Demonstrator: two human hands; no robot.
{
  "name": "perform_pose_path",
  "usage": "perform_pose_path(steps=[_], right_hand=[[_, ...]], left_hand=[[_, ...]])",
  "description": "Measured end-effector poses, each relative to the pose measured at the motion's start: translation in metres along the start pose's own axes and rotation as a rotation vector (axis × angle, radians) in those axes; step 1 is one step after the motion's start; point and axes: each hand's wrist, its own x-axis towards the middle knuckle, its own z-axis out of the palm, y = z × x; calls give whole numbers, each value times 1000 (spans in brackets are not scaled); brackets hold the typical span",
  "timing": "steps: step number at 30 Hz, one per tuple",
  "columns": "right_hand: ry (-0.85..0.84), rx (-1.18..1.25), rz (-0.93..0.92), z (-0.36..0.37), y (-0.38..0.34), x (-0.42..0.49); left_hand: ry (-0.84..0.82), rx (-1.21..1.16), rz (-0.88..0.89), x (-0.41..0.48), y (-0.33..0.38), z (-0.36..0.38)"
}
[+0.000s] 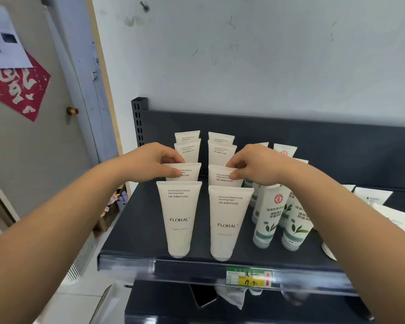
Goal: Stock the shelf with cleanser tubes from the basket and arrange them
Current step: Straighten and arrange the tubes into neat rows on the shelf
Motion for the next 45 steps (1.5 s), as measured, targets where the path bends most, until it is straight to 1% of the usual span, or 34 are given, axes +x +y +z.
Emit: perform_pose_path(steps=[9,19,31,45], right_hand=[[-64,58,-41,-3,-1,-11],[-95,110,-69,-6,5,-17],[-63,63,-81,-2,2,-13],[-49,49,-62,-3,2,-16]], left_hand=[[-9,14,11,-9,2,-1],[-42,-43,-9,-14,3,-1],[3,-65,-7,-18,2,4],[3,-67,-12,-18,1,5]])
